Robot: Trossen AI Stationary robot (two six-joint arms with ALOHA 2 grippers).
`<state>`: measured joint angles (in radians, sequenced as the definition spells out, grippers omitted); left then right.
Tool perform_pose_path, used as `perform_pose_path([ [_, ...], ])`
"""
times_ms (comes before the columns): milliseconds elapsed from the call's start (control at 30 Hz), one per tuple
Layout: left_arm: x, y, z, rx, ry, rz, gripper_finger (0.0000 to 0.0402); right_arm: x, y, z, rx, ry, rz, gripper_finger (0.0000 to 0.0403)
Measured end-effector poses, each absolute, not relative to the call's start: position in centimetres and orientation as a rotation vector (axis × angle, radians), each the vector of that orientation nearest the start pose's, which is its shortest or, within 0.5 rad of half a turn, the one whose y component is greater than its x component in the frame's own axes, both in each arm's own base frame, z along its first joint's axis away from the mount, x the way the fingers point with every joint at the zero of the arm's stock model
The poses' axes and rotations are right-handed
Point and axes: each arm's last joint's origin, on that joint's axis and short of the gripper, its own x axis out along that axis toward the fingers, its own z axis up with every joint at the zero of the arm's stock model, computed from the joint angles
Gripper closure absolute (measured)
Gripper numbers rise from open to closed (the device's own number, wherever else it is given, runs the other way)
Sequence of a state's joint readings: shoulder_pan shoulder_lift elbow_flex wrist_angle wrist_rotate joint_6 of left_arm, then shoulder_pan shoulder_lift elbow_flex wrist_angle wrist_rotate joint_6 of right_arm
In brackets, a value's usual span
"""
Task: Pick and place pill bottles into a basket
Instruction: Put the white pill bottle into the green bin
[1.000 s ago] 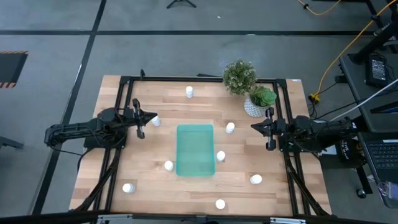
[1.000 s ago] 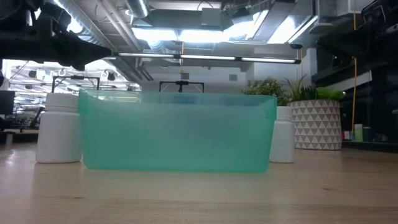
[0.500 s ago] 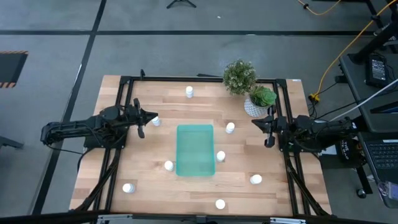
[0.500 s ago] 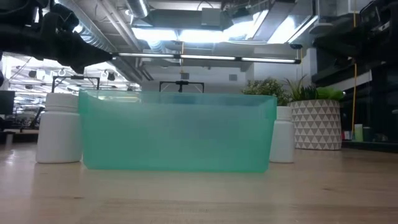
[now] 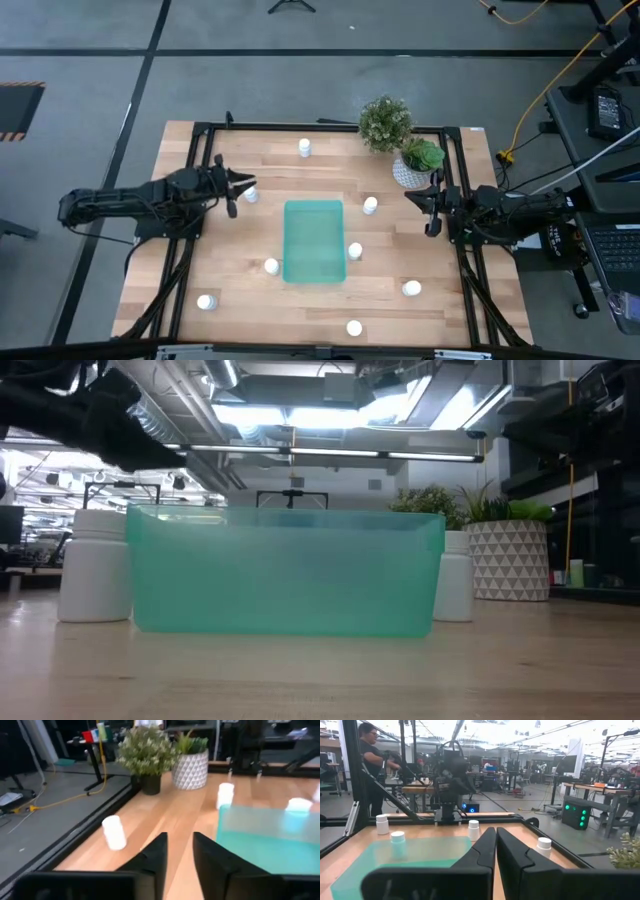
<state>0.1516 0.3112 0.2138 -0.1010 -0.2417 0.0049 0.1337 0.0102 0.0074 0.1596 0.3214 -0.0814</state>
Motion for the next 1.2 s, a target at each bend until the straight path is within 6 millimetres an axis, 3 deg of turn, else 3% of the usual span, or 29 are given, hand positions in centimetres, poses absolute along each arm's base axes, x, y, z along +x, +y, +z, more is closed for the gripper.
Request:
perform_pose_path([
  [300,11.8,1.7,21.9,0.014,0.293,0.391,0.0214,9.6,0.4,18.0,-0.047,-0.145,-0.193,0.0384],
  [633,12.3,1.3,25.9,-0.058,0.374,0.365,0.0149,9.6,0.4,18.0,-0.047,-0.145,-0.193,0.0384],
  [1067,12.0,1.0,25.3,-0.071,0.45,0.356,0.0123,9.6,0.4,17.9,-0.046,-0.134,-0.193,0.0384],
  [1200,11.6,1.3,24.8,-0.179,0.468,0.502,0.0123,9.6,0.4,17.9,-0.046,-0.134,-0.192,0.0384],
])
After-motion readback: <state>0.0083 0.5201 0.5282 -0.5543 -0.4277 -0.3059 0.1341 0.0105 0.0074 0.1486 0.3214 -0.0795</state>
